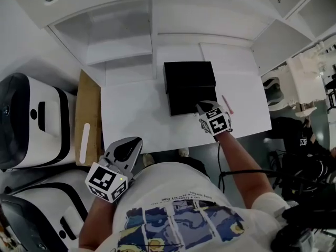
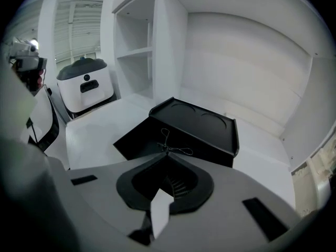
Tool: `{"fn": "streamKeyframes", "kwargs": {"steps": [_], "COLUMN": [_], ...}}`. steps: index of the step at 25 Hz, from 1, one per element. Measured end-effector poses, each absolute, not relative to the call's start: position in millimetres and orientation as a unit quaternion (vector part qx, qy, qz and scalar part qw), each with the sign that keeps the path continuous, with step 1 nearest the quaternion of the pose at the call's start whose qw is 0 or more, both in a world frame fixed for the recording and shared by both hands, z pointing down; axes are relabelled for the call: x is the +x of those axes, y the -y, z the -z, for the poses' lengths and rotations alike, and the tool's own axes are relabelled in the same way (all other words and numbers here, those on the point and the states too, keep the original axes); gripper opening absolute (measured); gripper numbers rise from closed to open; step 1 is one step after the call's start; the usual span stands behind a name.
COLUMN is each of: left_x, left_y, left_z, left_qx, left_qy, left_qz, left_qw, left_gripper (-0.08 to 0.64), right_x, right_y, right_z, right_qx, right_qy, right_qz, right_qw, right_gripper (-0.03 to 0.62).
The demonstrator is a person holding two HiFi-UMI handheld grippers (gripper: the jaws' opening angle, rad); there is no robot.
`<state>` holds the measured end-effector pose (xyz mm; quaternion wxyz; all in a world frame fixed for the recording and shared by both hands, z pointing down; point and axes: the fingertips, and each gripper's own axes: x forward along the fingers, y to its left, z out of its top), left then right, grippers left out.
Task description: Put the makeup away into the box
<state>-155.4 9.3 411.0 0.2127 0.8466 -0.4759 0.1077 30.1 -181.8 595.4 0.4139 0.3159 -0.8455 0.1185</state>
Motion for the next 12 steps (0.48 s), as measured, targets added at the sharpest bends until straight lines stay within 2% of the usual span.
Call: {"fn": "streamKeyframes", "kwargs": {"steps": [12], "left_x": [-193], "left_y": [-33], "left_z": [-422], "left_qx": [0.838], "left_qy": [0.486], "left_qz": [-0.112], "left_qw": [0.222], "left_gripper": [0.014], "right_x": [-19], "right_y": [181], "right_z": [-630], "right_qx": [0.327], "right_qy": [0.829], "right_qz": [-0.14], "right_qw": [0.432], "right_gripper": [0.028]}}
